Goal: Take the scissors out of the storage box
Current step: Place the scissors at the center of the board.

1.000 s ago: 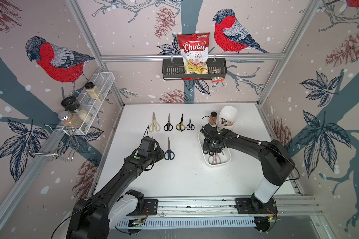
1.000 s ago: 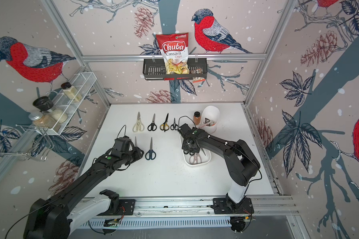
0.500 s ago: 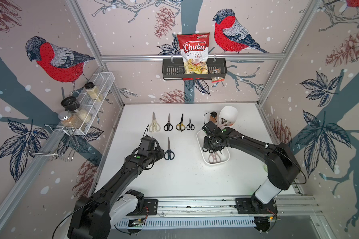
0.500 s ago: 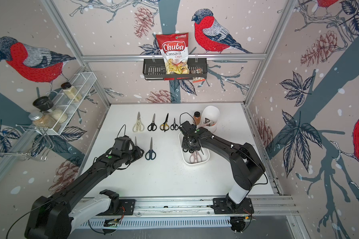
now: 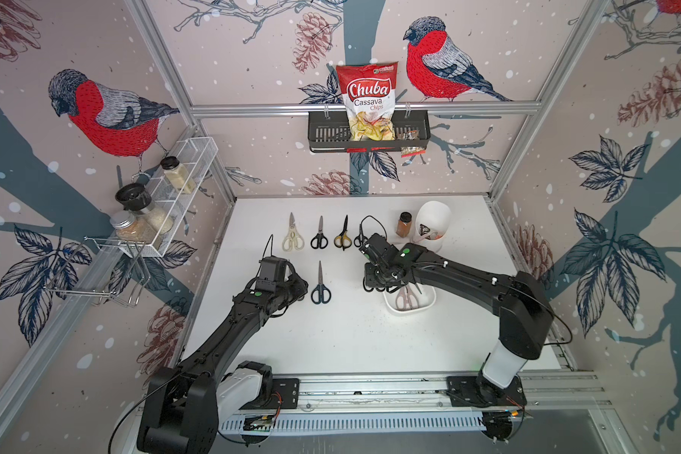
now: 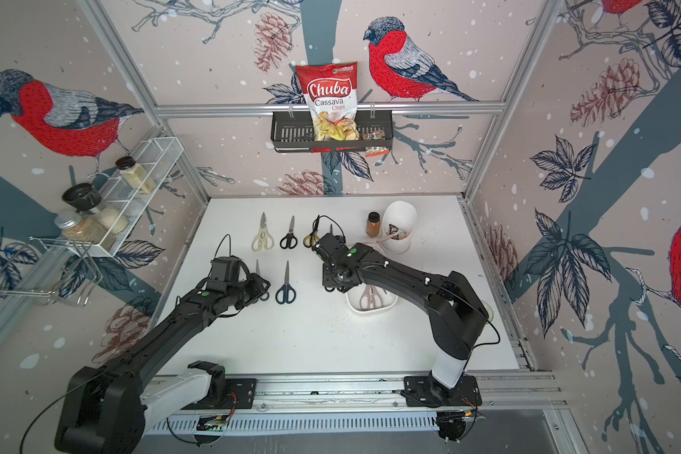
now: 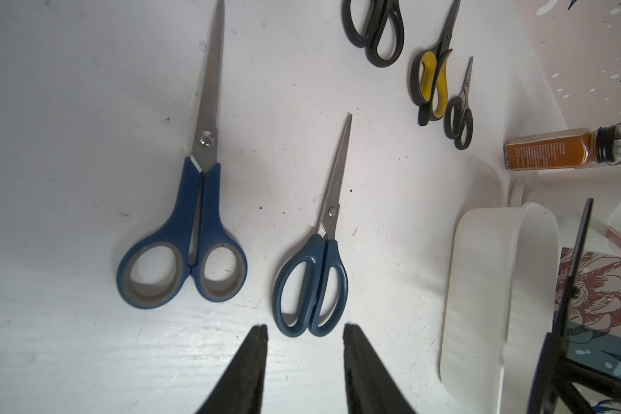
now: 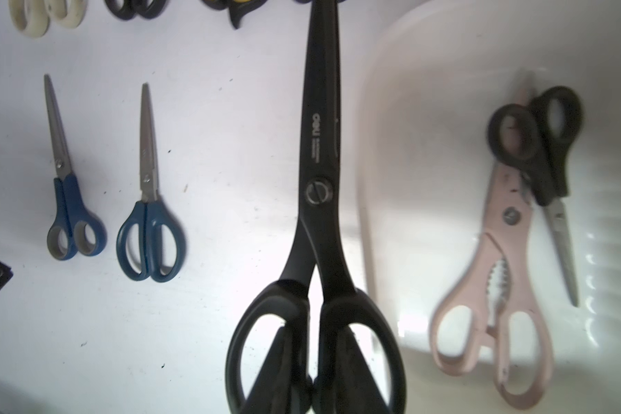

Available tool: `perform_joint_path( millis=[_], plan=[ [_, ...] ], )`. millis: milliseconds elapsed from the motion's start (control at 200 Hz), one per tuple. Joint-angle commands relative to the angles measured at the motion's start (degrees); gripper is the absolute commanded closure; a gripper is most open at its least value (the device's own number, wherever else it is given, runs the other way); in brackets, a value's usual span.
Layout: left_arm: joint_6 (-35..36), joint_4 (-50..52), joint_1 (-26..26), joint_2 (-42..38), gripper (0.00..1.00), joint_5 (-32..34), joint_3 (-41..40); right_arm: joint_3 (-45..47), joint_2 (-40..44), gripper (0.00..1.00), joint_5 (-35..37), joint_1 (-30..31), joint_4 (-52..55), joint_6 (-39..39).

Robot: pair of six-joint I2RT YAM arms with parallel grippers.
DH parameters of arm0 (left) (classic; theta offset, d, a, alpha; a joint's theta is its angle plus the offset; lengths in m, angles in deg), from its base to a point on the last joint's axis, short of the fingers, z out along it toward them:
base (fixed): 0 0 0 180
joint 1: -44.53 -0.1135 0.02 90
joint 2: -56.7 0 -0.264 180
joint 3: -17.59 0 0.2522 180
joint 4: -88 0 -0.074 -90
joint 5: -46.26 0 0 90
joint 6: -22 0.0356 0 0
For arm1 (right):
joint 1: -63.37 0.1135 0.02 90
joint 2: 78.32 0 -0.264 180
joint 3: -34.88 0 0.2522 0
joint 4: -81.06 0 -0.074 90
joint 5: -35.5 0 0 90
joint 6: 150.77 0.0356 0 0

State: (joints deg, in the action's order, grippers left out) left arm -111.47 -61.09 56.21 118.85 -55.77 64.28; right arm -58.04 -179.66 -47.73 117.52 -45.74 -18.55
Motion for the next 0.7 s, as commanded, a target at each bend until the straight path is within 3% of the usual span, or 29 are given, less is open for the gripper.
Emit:
perform_joint_path(
  millis=[0, 275, 690],
  plan=[
    [1.51, 0.04, -1.24, -0.49, 0.60, -1.22, 0.19, -2.32, -3.26, 0.98, -1.58, 1.84, -1.83, -0.73],
    [3.29, 2.79, -3.32, -3.77, 0.59, -1.08, 0.47, -6.83, -14.18, 0.98, -9.53, 3.34, -5.76, 0.56],
    [4.95, 5.79, -3.51, -7.02, 0.59, -0.80, -0.37, -14.06, -22.88, 0.97, -7.11, 2.68, -1.54, 4.56]
  ],
)
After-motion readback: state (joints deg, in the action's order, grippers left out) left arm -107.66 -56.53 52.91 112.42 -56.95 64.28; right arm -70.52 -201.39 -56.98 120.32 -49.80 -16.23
